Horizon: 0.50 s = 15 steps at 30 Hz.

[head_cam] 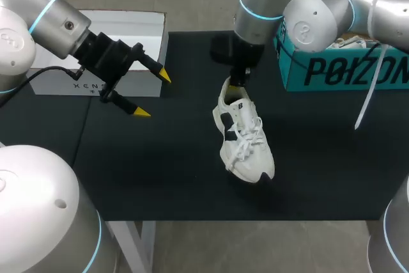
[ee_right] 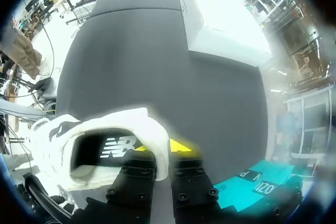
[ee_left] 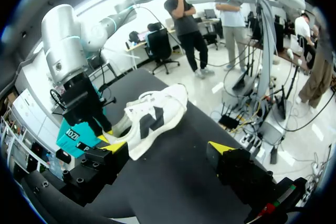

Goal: Take the shoe out of the shoebox, open the shoe tongue, remove and reinsert the insole, then place the shoe into the shoebox

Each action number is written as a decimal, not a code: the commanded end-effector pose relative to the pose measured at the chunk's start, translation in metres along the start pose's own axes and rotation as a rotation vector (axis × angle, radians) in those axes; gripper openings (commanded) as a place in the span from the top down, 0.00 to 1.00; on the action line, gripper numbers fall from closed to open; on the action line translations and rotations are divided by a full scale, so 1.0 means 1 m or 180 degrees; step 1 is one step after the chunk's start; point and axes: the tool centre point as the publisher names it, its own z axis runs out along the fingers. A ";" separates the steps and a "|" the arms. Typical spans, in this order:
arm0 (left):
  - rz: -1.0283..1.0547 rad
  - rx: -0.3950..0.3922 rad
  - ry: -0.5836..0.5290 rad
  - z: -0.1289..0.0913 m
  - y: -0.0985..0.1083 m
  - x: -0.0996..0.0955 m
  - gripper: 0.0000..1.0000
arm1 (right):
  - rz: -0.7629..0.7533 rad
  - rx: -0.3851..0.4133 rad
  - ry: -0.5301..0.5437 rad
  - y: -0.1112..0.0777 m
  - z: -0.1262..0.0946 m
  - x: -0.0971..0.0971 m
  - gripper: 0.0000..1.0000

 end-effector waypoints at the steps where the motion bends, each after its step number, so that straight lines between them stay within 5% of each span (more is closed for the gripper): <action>1: -0.0001 -0.0007 0.0008 0.000 0.000 0.000 0.00 | 0.0018 0.0090 -0.0203 -0.001 -0.056 -0.015 1.00; 6: -0.0001 -0.0007 0.0008 0.000 0.000 0.000 0.00 | 0.0132 0.0220 -0.0489 -0.011 -0.108 -0.058 1.00; 15: -0.0001 -0.0007 0.0008 0.000 0.000 0.000 0.00 | 0.0602 0.0360 -0.0782 -0.065 -0.175 -0.115 1.00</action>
